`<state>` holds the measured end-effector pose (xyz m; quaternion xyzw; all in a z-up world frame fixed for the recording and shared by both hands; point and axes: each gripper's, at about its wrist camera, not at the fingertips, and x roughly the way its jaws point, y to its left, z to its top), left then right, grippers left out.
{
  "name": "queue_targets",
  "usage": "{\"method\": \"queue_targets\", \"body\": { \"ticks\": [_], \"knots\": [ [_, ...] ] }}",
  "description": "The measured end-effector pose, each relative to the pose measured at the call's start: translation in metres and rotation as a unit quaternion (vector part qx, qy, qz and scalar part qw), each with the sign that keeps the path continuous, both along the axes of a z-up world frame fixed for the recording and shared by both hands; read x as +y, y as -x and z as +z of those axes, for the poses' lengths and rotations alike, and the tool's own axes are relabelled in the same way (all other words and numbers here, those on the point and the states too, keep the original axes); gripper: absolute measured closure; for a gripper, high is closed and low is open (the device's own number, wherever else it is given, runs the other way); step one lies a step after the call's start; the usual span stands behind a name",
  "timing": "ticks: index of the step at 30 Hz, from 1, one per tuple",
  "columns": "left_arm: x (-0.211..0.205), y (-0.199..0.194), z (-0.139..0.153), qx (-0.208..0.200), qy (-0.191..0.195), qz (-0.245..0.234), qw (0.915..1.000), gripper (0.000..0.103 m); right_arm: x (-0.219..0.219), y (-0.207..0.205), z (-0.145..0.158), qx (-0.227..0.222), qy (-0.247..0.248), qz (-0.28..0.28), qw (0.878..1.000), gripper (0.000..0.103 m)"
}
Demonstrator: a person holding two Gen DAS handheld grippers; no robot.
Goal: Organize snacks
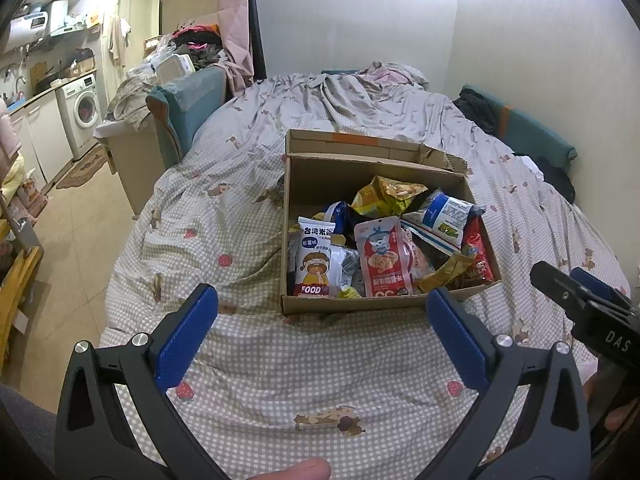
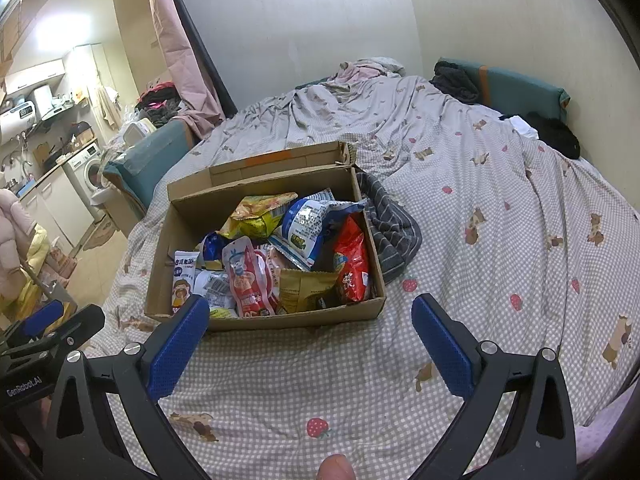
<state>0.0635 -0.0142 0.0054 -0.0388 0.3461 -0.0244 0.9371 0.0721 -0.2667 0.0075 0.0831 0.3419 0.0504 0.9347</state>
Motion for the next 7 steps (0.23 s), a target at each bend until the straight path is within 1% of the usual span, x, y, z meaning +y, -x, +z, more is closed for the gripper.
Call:
{"method": "queue_targets", "body": {
  "ticks": [7],
  "knots": [
    [-0.0021, -0.0013, 0.0042, 0.001, 0.004, -0.005, 1.0, 0.0, -0.0005, 0.0002, 0.0006, 0.002, -0.001, 0.0, 1.0, 0.0]
  ]
}}
